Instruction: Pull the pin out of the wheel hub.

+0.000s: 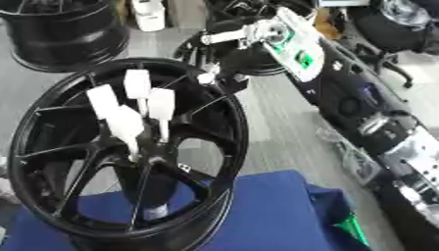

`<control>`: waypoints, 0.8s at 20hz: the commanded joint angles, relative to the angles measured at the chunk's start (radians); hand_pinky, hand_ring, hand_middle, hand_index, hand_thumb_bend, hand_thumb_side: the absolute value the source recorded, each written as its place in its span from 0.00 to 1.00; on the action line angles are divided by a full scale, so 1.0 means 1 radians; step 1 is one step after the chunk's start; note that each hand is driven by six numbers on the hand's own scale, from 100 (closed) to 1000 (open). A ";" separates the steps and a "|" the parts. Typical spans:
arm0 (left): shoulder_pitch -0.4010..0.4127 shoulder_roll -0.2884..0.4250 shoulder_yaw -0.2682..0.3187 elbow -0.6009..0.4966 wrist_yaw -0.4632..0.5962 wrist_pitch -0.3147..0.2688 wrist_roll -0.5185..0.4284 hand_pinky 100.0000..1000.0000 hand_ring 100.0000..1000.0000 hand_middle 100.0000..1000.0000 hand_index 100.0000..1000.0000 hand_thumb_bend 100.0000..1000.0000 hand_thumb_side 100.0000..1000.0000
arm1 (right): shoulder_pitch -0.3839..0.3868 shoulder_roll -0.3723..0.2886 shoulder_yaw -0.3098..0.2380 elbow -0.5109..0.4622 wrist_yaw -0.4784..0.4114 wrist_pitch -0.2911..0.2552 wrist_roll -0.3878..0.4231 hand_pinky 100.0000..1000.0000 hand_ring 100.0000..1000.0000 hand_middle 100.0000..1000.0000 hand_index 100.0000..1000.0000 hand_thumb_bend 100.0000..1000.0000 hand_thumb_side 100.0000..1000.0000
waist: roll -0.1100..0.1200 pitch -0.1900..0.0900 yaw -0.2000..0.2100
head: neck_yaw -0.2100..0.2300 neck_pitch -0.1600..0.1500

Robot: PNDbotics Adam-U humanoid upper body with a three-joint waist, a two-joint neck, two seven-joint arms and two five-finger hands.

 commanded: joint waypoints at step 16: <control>-0.010 0.019 -0.010 -0.014 0.003 0.002 -0.010 0.69 0.74 0.60 0.70 0.39 0.59 | -0.054 0.067 0.017 0.014 0.165 -0.053 0.034 0.77 0.79 0.85 0.95 0.00 0.50 | 0.006 -0.012 0.014 | -0.022 0.002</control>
